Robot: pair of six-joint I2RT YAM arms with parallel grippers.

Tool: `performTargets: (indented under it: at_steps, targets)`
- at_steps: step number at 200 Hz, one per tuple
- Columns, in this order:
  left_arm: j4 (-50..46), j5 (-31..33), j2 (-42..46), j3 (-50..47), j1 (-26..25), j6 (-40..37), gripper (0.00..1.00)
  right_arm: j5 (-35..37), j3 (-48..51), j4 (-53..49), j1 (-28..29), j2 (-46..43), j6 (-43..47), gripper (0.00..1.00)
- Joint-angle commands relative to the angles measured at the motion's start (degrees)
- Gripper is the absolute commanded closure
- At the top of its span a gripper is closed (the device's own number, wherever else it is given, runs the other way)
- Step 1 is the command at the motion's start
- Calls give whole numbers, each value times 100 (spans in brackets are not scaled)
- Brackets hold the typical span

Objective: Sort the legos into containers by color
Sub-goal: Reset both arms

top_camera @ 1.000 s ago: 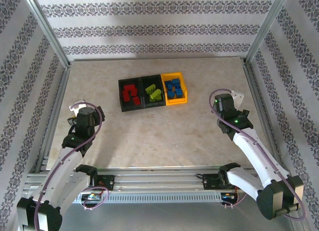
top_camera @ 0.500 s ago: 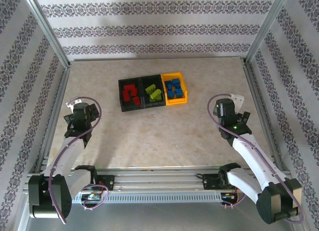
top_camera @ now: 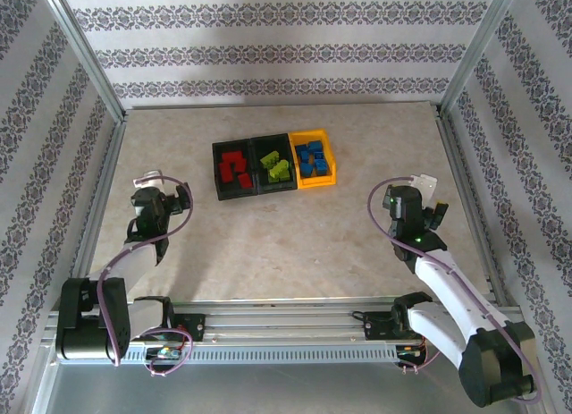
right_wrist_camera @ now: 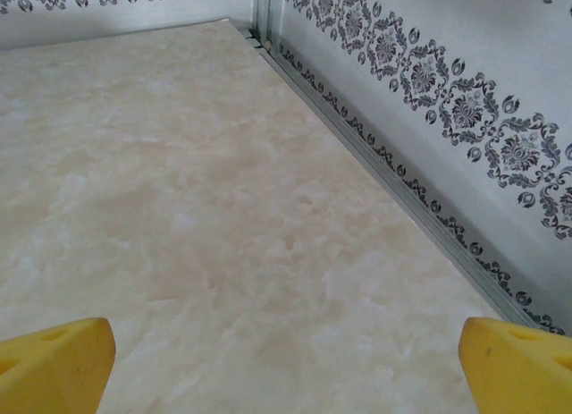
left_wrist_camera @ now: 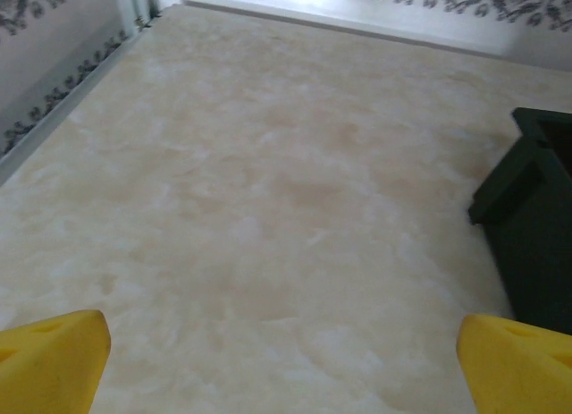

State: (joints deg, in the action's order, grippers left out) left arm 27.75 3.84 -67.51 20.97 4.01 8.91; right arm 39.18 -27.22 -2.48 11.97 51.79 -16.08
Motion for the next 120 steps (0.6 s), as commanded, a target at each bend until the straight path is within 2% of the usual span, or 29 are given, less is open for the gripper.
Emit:
performTargets:
  at_steps: [1, 64, 120]
  targets:
    - [1073, -485, -145, -141, 48, -321, 0, 66, 96, 430, -96, -56, 122, 2]
    - [2431, -735, -1055, -375, -56, -607, 0, -161, 206, 660, -173, -70, 50, 2]
    - [3006, -988, -2109, -185, -205, -858, 0, -727, 599, 1826, -333, -26, 711, 2]
